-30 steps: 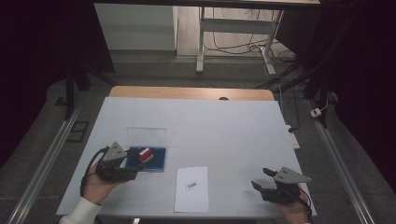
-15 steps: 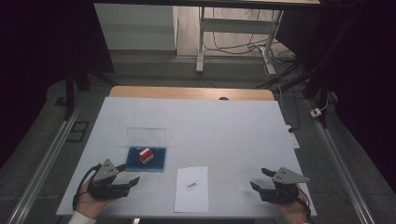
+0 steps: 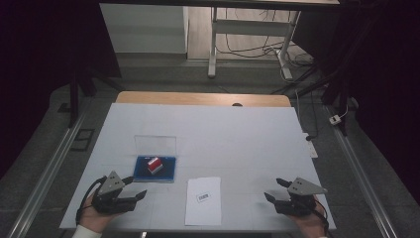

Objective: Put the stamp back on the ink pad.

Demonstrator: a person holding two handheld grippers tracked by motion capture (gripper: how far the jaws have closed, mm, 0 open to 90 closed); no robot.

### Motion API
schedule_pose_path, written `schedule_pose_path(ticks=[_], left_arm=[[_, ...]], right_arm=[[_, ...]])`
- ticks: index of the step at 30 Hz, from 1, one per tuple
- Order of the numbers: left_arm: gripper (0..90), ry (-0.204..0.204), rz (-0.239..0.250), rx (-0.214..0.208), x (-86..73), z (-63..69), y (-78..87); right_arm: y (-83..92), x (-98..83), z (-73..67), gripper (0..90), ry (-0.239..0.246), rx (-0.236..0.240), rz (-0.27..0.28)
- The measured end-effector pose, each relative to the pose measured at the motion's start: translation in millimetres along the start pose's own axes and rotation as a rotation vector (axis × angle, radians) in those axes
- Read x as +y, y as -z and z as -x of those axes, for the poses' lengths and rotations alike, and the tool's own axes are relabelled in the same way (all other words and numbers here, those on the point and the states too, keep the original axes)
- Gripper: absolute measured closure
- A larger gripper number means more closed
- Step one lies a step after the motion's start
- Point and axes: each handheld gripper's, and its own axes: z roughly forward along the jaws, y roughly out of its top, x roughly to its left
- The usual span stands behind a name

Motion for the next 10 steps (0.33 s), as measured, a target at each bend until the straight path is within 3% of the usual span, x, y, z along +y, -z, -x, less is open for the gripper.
schedule_pose_path(ticks=[10], left_arm=[[31.3, -0.003, -0.006, -0.006, -0.8, 2.0, -2.2]], right_arm=[[0.2, 0.3, -0.6, 30.6, 0.004, -0.006, -0.003]])
